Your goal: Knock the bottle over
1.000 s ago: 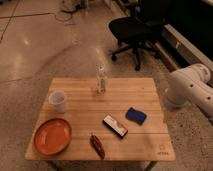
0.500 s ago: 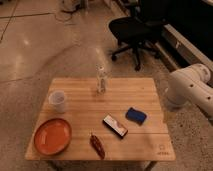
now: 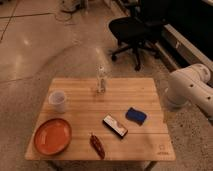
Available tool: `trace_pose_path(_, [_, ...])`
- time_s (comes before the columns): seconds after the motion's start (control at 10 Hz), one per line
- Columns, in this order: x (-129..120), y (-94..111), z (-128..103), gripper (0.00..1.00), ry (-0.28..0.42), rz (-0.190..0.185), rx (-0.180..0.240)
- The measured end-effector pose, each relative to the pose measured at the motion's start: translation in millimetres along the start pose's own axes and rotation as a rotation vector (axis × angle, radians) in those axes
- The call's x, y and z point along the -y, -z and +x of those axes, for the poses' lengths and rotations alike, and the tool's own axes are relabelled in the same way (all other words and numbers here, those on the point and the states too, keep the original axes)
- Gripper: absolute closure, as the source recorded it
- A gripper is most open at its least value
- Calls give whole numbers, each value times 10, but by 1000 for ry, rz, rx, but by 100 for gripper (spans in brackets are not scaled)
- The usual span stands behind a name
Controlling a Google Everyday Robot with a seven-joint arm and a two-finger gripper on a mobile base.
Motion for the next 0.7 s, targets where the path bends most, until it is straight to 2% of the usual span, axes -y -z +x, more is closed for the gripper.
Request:
trace_pose_path(0.3, [12, 4, 0, 35, 0, 4, 1])
trace_pose_path(0.4, [89, 18, -10, 35, 8, 21, 2])
trace_pose_path(0.6, [484, 84, -267, 35, 90, 90, 6])
trace_pose_path(0.7, [626, 115, -353, 35, 115, 113, 5])
